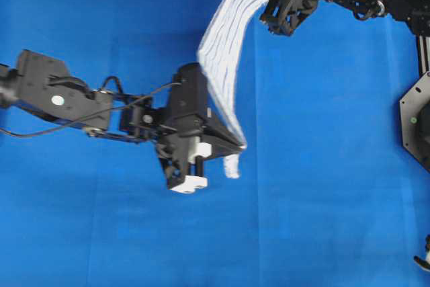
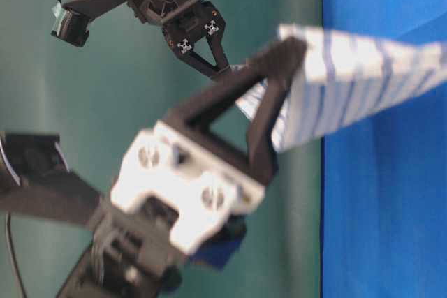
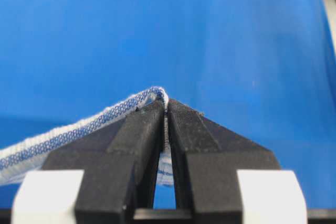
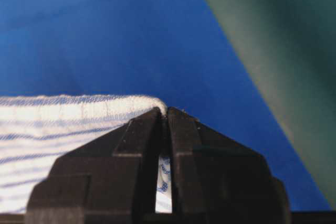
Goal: Fold the blue towel.
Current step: 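Lift the strip and rotate it vertical, laying it down lengthwise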
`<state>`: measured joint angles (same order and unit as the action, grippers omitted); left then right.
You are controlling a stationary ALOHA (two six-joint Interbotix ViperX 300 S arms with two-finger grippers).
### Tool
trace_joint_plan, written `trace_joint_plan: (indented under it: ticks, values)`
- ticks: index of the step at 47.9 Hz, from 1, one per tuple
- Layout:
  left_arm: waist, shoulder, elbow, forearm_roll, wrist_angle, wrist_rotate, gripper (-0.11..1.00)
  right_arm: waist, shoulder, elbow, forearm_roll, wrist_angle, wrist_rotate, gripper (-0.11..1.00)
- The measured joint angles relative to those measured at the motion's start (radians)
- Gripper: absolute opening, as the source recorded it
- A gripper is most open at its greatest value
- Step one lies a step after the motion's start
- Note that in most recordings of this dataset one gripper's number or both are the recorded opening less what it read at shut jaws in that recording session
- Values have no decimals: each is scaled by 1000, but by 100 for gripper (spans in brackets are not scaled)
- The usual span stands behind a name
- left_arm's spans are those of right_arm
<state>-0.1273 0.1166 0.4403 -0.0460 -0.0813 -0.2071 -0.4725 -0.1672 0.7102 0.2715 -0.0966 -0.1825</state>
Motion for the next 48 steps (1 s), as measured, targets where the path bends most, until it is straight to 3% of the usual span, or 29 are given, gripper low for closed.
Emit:
trace_joint_plan:
  ticks: [20, 32, 48]
  values:
    - [-11, 84, -98, 0, -34, 3, 2, -38, -21, 23, -5, 0, -29, 6]
    - [-25, 94, -89, 2, -74, 5, 2, -48, -17, 21, -5, 0, -48, 6]
    - [-25, 124, -26, 2, -213, 28, 2, -54, 20, 12, -5, 2, -51, 6]
